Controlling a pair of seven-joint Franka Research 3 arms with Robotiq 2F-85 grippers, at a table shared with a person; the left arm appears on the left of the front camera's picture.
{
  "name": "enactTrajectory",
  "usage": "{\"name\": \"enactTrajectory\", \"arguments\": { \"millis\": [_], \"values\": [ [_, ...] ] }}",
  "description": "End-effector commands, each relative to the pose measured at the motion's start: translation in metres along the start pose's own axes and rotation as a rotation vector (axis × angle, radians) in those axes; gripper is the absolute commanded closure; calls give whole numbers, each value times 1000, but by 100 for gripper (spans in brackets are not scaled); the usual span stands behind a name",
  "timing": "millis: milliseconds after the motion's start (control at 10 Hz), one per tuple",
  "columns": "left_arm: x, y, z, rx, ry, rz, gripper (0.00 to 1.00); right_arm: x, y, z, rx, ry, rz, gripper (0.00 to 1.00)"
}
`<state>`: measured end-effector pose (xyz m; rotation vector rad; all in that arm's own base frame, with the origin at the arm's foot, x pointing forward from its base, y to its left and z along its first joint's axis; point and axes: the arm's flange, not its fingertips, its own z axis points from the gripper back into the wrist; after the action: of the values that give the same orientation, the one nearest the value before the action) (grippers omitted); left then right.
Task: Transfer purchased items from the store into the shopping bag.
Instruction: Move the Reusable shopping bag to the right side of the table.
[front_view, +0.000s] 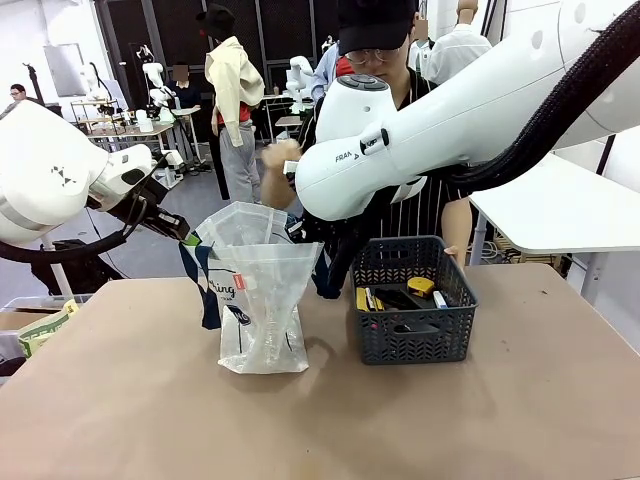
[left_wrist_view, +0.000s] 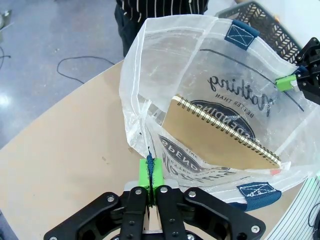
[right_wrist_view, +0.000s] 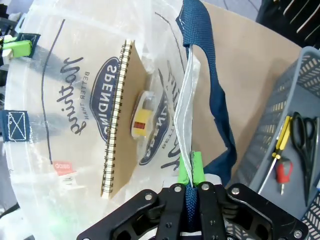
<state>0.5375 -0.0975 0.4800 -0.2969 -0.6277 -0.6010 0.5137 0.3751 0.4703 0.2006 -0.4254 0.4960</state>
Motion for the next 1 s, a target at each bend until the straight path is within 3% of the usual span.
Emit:
{"name": "enactTrajectory", "arguments": {
  "millis": [0, 900],
  "values": [
    [1, 3, 2, 5, -1, -12, 100, -1, -1, 2, 4, 1, -7, 100],
    [1, 3, 2, 5, -1, -12, 100, -1, -1, 2, 4, 1, -7, 100]
  ]
}}
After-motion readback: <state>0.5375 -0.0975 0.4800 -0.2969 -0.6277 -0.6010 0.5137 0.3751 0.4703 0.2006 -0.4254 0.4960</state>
